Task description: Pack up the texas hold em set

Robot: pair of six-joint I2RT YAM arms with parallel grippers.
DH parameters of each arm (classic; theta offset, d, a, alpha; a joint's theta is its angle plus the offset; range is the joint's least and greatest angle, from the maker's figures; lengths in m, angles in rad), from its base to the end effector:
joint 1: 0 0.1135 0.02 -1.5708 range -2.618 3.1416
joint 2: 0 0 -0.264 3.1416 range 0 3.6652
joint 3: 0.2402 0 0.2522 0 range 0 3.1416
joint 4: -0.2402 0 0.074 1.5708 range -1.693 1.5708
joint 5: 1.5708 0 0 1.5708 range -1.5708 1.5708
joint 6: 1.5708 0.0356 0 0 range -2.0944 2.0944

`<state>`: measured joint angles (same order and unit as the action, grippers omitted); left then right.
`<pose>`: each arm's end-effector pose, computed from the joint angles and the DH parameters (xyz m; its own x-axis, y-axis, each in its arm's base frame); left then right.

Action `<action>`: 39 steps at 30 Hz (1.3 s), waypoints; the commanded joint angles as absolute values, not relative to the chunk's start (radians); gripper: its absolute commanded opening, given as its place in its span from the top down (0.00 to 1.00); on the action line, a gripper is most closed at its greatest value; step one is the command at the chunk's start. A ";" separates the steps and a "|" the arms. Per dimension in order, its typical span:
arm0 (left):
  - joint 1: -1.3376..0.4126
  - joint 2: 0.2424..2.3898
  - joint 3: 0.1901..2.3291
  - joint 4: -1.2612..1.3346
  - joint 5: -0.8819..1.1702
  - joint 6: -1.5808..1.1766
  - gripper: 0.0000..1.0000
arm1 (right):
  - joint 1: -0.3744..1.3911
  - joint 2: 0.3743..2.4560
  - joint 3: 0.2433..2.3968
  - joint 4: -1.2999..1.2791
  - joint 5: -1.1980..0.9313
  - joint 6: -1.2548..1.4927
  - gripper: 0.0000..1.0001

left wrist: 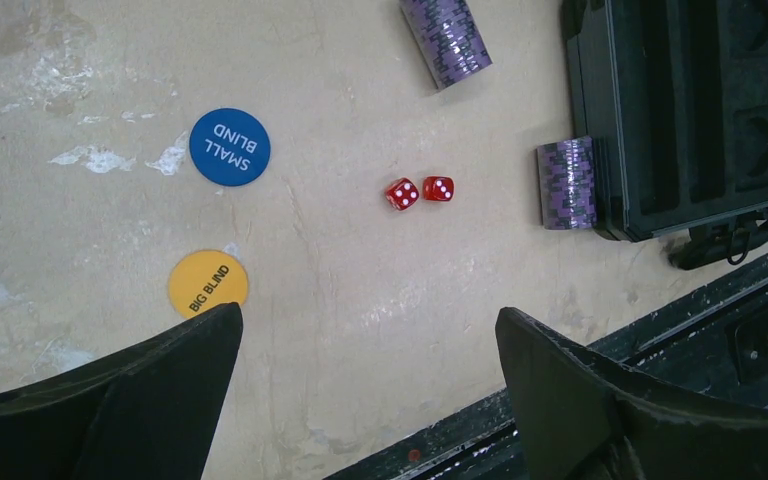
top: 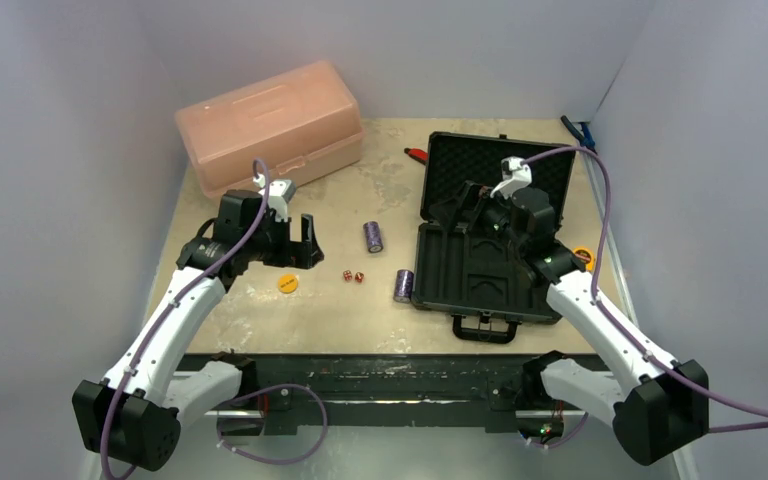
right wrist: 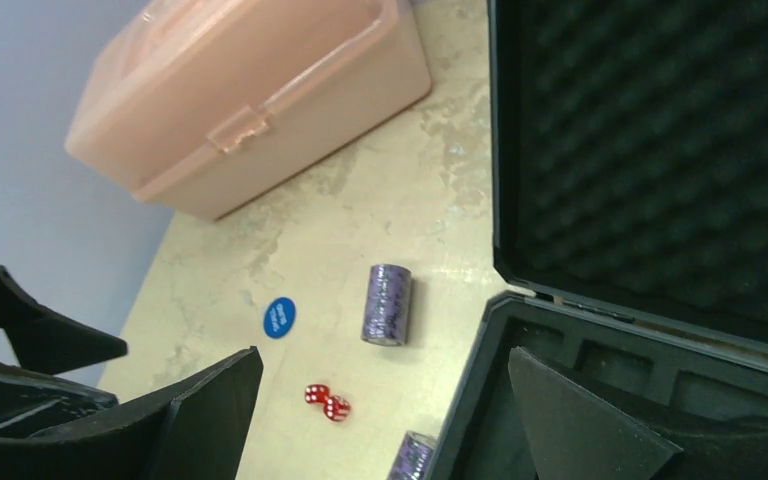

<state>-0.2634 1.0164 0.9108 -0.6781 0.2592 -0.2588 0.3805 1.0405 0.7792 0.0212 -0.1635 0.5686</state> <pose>0.1982 -0.0629 0.2953 -0.7681 -0.0491 -0.6384 0.2383 0.9035 -0.3562 0.2250 0.0962 0.3100 -0.4624 0.3873 -0.7976 -0.3136 0.7700 0.5556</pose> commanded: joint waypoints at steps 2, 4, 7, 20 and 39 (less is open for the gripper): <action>-0.270 1.002 0.939 -0.669 0.241 -0.238 0.02 | 0.407 1.017 0.841 -0.105 -0.089 0.506 0.01; -0.270 0.998 0.939 -0.669 0.227 -0.243 0.02 | 0.416 1.039 0.883 -0.196 -0.063 0.489 0.01; -0.270 0.993 0.934 -0.667 0.203 -0.265 0.03 | 0.437 1.049 0.906 -0.241 -0.046 0.477 0.01; -0.270 0.965 0.947 -0.696 0.124 -0.298 0.04 | 0.602 1.173 1.064 -0.336 0.058 0.445 0.01; -0.270 0.913 0.951 -0.736 0.041 -0.282 0.08 | 0.839 1.520 1.340 -0.474 0.210 0.520 0.01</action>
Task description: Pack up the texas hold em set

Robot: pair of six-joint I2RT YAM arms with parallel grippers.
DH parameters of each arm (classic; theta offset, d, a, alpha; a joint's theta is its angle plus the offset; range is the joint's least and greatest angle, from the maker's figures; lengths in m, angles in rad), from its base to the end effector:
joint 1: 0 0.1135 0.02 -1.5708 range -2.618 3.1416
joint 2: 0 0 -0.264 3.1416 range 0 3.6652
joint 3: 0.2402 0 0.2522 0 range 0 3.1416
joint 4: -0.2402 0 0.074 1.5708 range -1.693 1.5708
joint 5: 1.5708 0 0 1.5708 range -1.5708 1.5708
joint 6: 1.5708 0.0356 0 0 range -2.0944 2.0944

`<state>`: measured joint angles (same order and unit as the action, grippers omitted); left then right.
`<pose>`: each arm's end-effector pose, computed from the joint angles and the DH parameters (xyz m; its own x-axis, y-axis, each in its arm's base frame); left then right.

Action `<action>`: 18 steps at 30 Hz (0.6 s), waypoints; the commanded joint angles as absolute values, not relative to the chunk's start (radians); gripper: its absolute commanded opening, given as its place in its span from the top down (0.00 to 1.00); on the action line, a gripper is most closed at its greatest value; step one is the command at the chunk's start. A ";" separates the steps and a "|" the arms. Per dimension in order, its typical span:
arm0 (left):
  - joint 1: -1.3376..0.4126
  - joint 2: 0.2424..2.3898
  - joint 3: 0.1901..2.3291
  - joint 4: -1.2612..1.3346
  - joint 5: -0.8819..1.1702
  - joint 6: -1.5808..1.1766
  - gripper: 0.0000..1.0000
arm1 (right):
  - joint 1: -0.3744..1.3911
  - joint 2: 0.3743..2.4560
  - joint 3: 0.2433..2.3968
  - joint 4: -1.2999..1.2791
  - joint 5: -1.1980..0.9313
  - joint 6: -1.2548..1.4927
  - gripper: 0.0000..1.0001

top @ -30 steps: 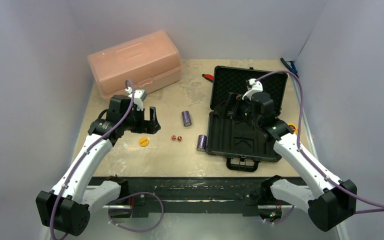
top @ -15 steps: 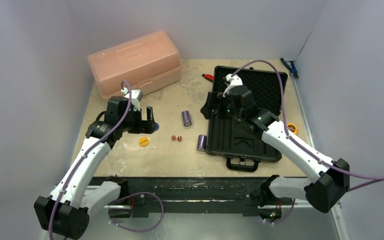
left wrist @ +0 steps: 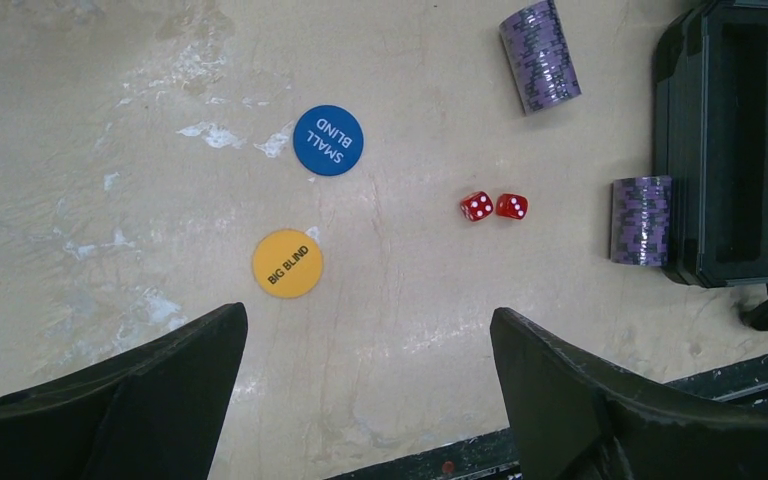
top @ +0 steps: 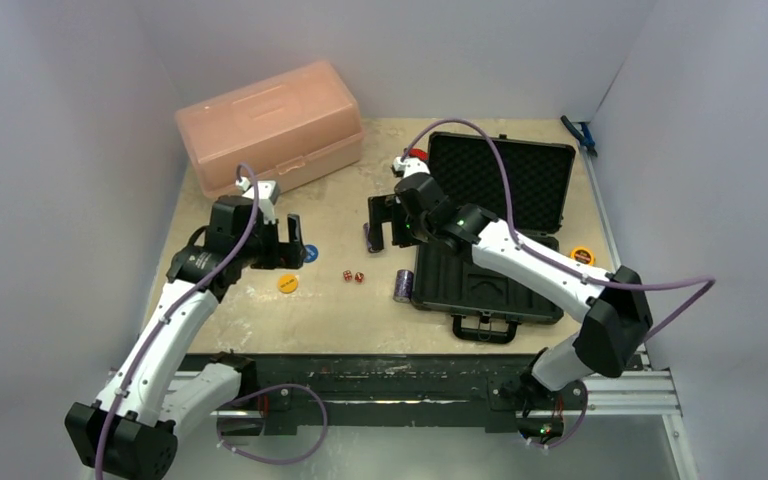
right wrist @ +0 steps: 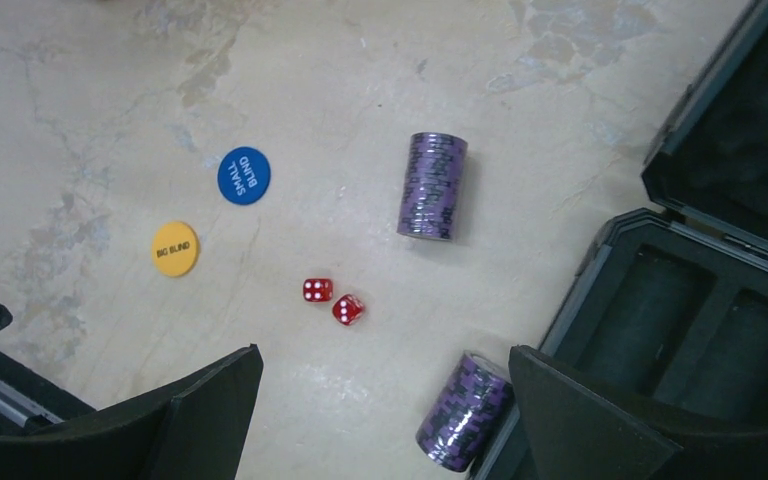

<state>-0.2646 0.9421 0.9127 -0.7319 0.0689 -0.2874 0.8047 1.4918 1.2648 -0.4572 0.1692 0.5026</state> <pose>0.1834 -0.0522 0.3042 -0.7261 -0.0962 -0.6808 0.1076 0.9621 -0.2508 0.2372 0.2379 0.3111 -0.6826 -0.0246 -0.7304 -0.3321 0.9007 0.2800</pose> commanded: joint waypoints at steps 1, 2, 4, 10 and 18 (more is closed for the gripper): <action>-0.270 0.909 0.953 -0.736 0.038 -0.282 0.08 | 0.846 1.535 1.348 -0.479 0.214 0.521 0.01; -0.270 0.905 0.953 -0.735 0.033 -0.283 0.08 | 0.853 1.549 1.356 -0.481 0.217 0.523 0.01; -0.270 0.898 0.954 -0.737 0.025 -0.283 0.09 | 0.863 1.574 1.366 -0.483 0.224 0.525 0.01; -0.270 0.877 0.954 -0.743 0.003 -0.287 0.09 | 0.870 1.675 1.441 -0.531 0.239 0.522 0.01; -0.269 0.861 0.955 -0.747 -0.024 -0.287 0.10 | 0.870 1.812 1.564 -0.567 0.255 0.510 0.01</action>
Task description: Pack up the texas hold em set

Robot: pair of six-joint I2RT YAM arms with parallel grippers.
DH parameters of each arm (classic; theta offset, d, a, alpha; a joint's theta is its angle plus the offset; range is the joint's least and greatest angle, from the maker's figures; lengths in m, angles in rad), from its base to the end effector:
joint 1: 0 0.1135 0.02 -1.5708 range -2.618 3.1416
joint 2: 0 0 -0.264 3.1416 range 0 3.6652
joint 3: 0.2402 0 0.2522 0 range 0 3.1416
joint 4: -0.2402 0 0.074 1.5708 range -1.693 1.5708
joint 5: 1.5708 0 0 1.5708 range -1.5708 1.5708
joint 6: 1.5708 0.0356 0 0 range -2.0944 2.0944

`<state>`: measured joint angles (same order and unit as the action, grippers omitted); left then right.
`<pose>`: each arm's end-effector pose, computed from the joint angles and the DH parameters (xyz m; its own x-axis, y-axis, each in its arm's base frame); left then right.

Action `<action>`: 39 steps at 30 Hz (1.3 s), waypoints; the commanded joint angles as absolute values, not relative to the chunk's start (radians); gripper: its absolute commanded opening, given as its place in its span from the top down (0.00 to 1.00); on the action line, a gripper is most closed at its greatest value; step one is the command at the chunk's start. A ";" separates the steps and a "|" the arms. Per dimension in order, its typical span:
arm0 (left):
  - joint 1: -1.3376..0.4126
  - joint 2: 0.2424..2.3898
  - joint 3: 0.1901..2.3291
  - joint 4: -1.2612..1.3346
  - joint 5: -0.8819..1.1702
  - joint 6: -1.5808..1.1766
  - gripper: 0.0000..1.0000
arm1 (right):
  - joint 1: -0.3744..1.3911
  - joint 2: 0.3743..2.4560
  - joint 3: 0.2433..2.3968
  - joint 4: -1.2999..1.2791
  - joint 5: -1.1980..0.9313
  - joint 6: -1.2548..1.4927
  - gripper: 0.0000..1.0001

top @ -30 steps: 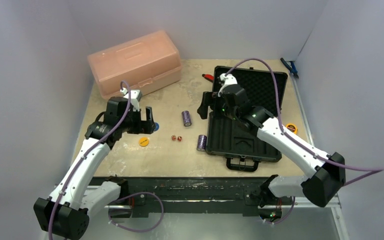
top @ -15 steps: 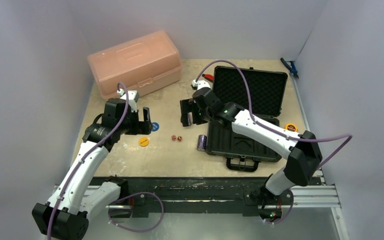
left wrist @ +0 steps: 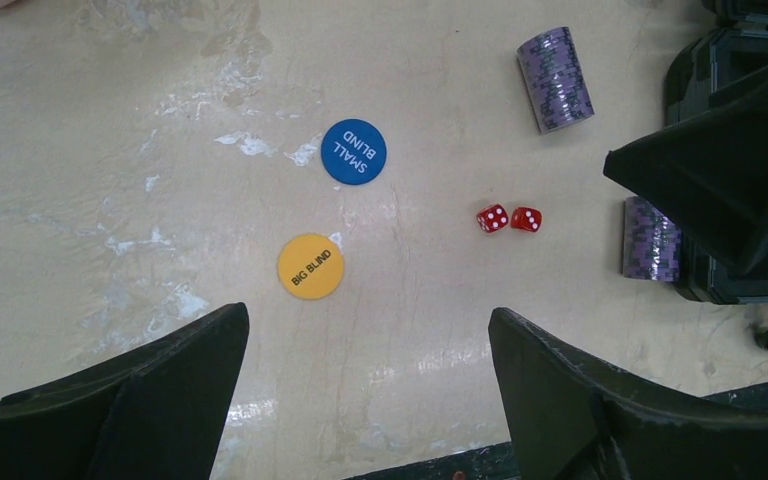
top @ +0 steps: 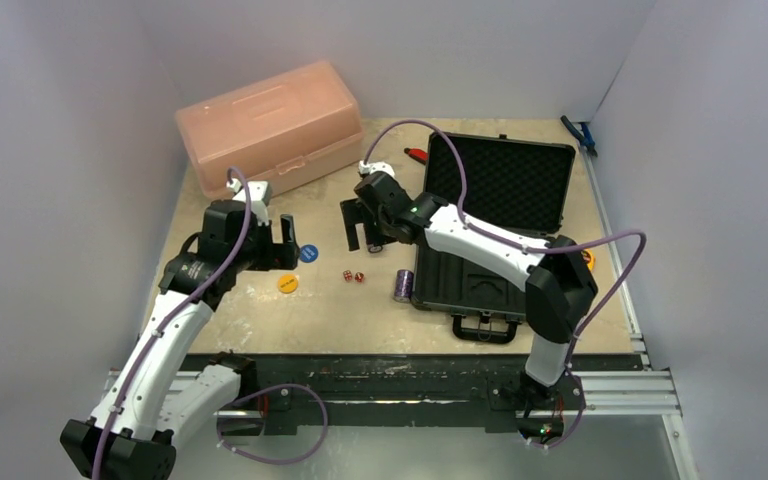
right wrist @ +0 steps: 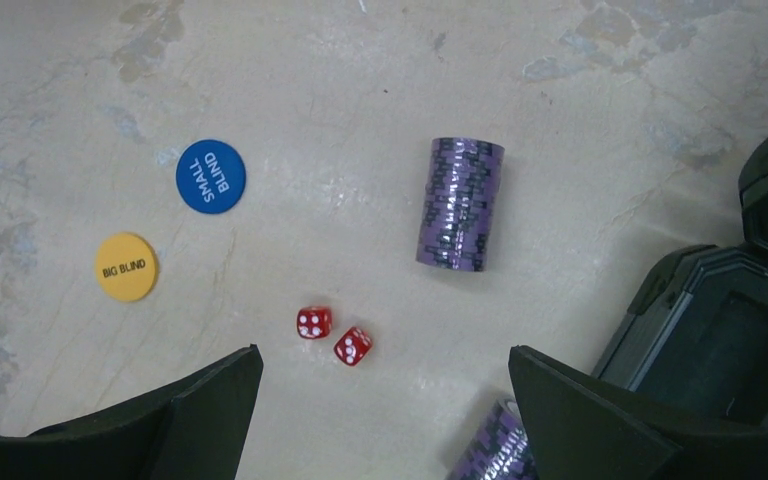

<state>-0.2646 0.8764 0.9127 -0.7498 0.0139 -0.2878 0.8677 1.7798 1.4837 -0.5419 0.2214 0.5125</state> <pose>0.1703 -0.0466 0.3135 -0.6828 -0.1090 -0.7224 0.0812 0.9714 -0.2233 0.2642 0.2996 0.2768 -0.7372 -0.1299 -0.6630 -0.3301 0.9255 0.1858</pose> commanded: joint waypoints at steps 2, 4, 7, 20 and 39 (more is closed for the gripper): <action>-0.269 0.861 0.955 -0.748 -0.029 -0.287 0.10 | 0.870 1.852 1.589 -0.566 0.255 0.512 0.01; -0.269 0.859 0.953 -0.748 -0.031 -0.287 0.10 | 0.869 1.888 1.616 -0.569 0.255 0.512 0.02; -0.270 0.861 0.954 -0.747 -0.034 -0.286 0.10 | 0.868 1.936 1.649 -0.570 0.271 0.508 0.04; -0.269 0.850 0.955 -0.746 -0.034 -0.284 0.10 | 0.864 2.082 1.750 -0.602 0.347 0.496 0.11; -0.269 0.853 0.952 -0.737 -0.029 -0.282 0.11 | 0.862 2.198 1.787 -0.593 0.361 0.489 0.19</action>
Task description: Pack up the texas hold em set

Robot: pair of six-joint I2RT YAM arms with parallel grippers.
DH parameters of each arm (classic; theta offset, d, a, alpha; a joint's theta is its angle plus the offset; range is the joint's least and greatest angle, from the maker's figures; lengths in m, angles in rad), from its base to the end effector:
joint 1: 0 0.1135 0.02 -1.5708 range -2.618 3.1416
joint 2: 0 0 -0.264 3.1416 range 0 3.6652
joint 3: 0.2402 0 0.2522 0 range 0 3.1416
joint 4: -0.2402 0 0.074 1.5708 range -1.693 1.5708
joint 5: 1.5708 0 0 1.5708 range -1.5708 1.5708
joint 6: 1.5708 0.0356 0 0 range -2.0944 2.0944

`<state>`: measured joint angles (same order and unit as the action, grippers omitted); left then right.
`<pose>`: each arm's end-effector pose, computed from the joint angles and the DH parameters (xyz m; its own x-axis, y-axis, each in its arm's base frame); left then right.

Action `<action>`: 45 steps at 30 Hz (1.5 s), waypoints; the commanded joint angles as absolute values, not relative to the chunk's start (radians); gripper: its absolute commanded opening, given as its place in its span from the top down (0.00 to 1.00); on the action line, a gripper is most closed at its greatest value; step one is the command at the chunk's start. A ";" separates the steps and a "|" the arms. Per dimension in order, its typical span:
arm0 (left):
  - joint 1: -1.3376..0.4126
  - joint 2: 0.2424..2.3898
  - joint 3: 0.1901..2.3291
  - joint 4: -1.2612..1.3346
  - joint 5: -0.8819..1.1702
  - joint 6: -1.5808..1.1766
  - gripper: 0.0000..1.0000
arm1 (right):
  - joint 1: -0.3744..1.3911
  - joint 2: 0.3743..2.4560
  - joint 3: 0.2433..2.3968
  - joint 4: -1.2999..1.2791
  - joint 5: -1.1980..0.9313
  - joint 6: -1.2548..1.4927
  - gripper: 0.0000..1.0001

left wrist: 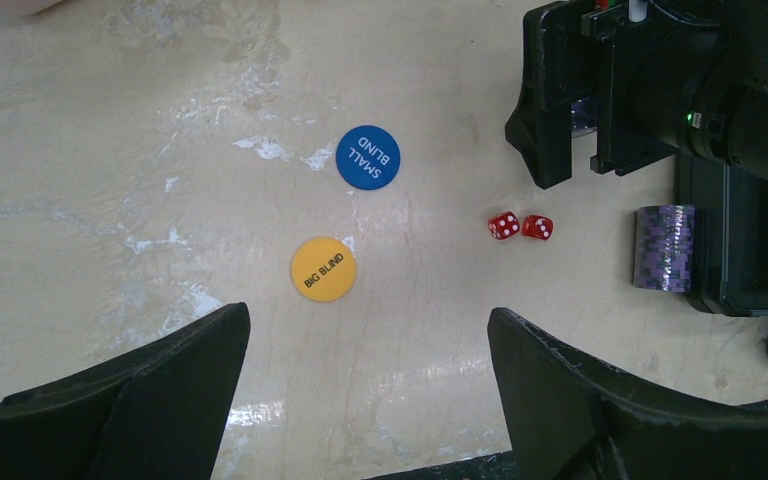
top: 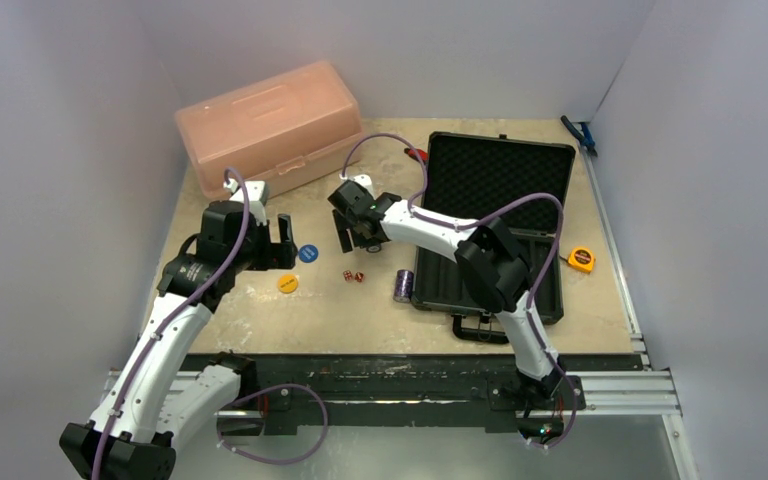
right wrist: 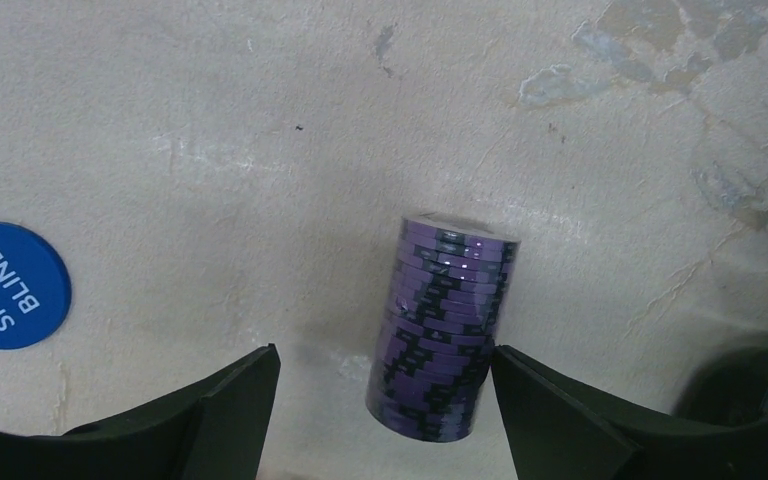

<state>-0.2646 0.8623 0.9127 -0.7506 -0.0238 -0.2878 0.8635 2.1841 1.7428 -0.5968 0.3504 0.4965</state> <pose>0.1678 -0.0446 0.3156 -0.6656 -0.1136 -0.7376 0.0573 0.9776 -0.2024 0.3170 0.3521 0.1865 -0.7783 -0.2219 -0.5874 -0.2615 0.9650 -0.0181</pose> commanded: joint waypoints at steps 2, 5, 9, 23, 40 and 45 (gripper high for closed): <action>-0.268 0.854 0.951 -0.738 -0.029 -0.282 0.11 | 0.862 2.204 1.785 -0.592 0.358 0.489 0.19; -0.268 0.857 0.951 -0.737 -0.029 -0.283 0.11 | 0.862 2.212 1.783 -0.591 0.355 0.489 0.20; -0.268 0.858 0.953 -0.737 -0.029 -0.282 0.11 | 0.862 2.223 1.782 -0.591 0.352 0.488 0.22; -0.268 0.857 0.953 -0.741 -0.043 -0.279 0.11 | 0.862 2.243 1.764 -0.597 0.351 0.478 0.32; -0.268 0.856 0.955 -0.742 -0.047 -0.279 0.11 | 0.863 2.229 1.754 -0.612 0.368 0.482 0.59; -0.268 0.855 0.954 -0.742 -0.046 -0.279 0.11 | 0.862 2.195 1.733 -0.602 0.376 0.471 0.64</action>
